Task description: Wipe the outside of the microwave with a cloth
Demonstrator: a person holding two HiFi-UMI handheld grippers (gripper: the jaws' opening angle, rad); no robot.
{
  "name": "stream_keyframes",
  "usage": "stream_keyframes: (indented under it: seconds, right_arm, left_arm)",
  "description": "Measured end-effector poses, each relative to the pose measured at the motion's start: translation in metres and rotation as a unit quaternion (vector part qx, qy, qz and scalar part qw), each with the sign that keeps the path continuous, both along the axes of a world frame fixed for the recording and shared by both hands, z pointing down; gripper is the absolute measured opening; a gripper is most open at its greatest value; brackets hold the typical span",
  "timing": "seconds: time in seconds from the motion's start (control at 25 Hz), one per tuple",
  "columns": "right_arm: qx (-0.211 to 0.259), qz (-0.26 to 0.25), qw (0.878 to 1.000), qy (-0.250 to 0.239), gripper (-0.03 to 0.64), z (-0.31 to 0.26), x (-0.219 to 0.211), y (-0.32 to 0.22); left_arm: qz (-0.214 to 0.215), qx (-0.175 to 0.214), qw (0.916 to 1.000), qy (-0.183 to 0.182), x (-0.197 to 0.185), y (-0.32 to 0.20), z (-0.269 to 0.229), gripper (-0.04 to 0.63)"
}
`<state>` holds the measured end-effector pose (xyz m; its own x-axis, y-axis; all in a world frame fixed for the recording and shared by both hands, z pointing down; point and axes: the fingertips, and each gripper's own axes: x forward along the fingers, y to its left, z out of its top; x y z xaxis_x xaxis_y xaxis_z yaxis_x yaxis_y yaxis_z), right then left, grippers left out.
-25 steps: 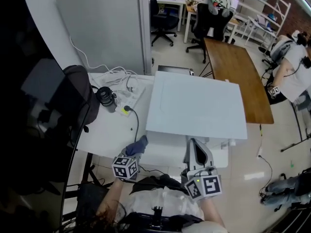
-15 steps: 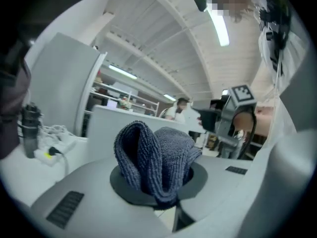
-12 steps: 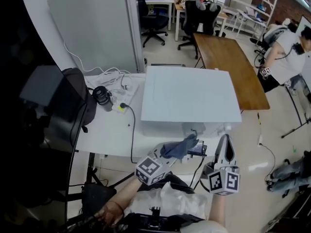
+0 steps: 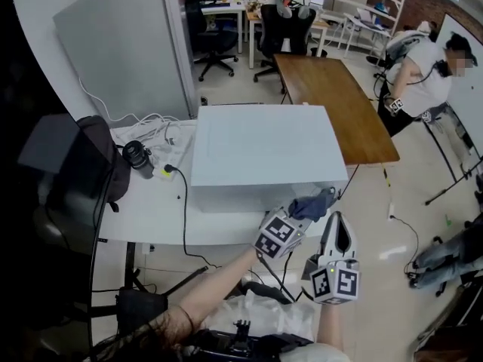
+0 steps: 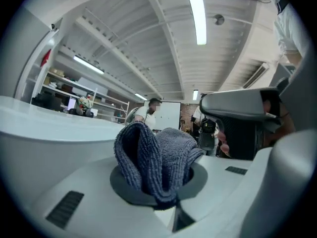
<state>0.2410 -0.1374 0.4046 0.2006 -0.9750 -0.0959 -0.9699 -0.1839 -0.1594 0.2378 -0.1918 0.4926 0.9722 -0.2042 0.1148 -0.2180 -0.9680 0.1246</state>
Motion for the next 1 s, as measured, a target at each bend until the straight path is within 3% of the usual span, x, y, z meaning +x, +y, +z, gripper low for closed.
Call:
stream_keyframes:
  seconds: [0.08, 0.2, 0.32, 0.52, 0.8, 1.0]
  right_arm:
    - [-0.008, -0.018, 1.0, 0.001, 0.017, 0.004, 0.003, 0.002]
    - [-0.021, -0.056, 0.998, 0.007, 0.017, 0.01, 0.001, 0.004]
    - [-0.027, -0.089, 0.996, 0.005, 0.017, 0.015, -0.005, 0.008]
    - [-0.024, -0.126, 0.992, 0.004, 0.017, 0.017, -0.016, 0.007]
    - [-0.021, -0.157, 0.987, 0.002, 0.017, 0.017, -0.039, 0.005]
    - [-0.022, -0.186, 0.982, -0.008, 0.017, 0.015, -0.069, -0.002]
  left_arm:
    - [-0.013, -0.008, 0.9999, 0.0, 0.017, 0.001, -0.001, 0.046]
    - [-0.077, -0.028, 0.9966, 0.011, 0.029, -0.021, 0.008, 0.046]
    - [-0.124, -0.045, 0.9911, 0.013, 0.027, -0.038, 0.015, 0.046]
    - [-0.158, -0.037, 0.9868, 0.002, 0.009, -0.049, 0.015, 0.046]
    - [-0.209, -0.019, 0.9777, -0.016, -0.056, -0.064, 0.022, 0.046]
    - [-0.283, -0.027, 0.9587, -0.009, -0.145, -0.078, 0.025, 0.046]
